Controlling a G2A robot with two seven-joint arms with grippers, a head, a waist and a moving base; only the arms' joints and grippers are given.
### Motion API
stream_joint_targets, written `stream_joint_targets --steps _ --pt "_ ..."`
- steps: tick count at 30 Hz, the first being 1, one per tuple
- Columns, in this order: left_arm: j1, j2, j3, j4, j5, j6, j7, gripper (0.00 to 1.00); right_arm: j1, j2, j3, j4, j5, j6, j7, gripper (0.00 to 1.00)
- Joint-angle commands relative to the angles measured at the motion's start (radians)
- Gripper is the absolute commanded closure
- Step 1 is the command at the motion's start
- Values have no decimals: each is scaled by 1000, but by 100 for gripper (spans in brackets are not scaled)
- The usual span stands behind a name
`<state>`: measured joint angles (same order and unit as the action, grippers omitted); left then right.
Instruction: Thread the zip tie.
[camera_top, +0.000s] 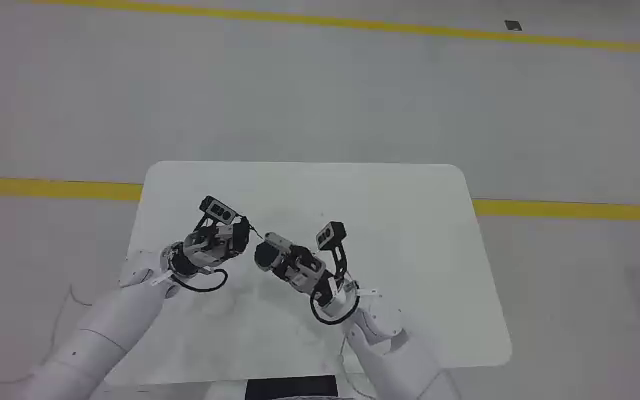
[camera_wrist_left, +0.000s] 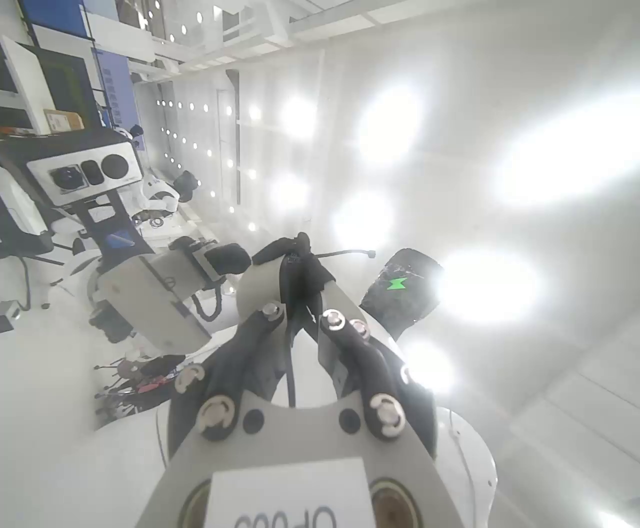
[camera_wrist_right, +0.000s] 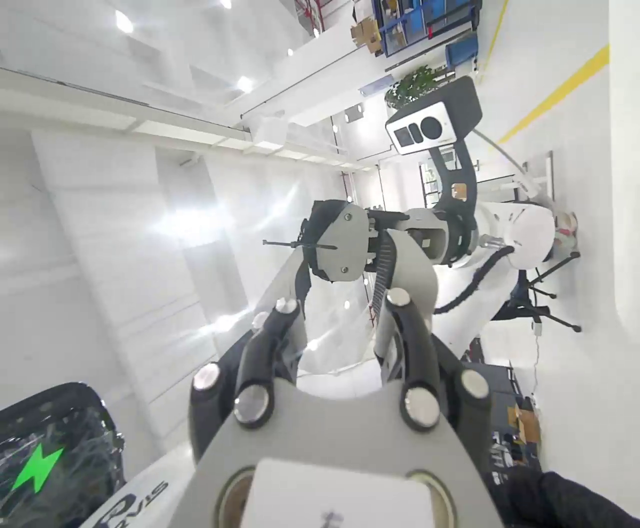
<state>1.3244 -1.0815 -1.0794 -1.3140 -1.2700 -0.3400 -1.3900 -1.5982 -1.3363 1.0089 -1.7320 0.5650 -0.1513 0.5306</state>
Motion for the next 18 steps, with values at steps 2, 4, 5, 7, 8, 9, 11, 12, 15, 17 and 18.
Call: stream_joint_targets --steps 2,4,5,7,8,9,11,12,15,17,18 --pt "0 0 0 0 0 0 0 100 14 -4 -12 13 11 -15 -15 72" --pt "0 0 0 0 0 0 0 100 24 -7 -20 22 23 -22 -22 73" --pt "0 0 0 0 0 0 0 100 28 -8 -23 26 26 -24 -24 74" --pt "0 0 0 0 0 0 0 100 37 -10 -30 32 36 -30 -26 78" --pt "0 0 0 0 0 0 0 100 42 -12 -33 36 41 -35 -29 80" --pt "0 0 0 0 0 0 0 100 46 -13 -35 39 44 -39 -31 84" --pt "0 0 0 0 0 0 0 100 53 -15 -40 42 51 -49 -34 91" --pt "0 0 0 0 0 0 0 100 54 -15 -42 44 53 -53 -34 92" --pt "0 0 0 0 0 0 0 100 58 -16 -45 47 60 -57 -31 91" --pt "0 0 0 0 0 0 0 100 58 -16 -45 46 61 -59 -30 90" --pt "0 0 0 0 0 0 0 100 56 -16 -44 45 59 -62 -30 90"
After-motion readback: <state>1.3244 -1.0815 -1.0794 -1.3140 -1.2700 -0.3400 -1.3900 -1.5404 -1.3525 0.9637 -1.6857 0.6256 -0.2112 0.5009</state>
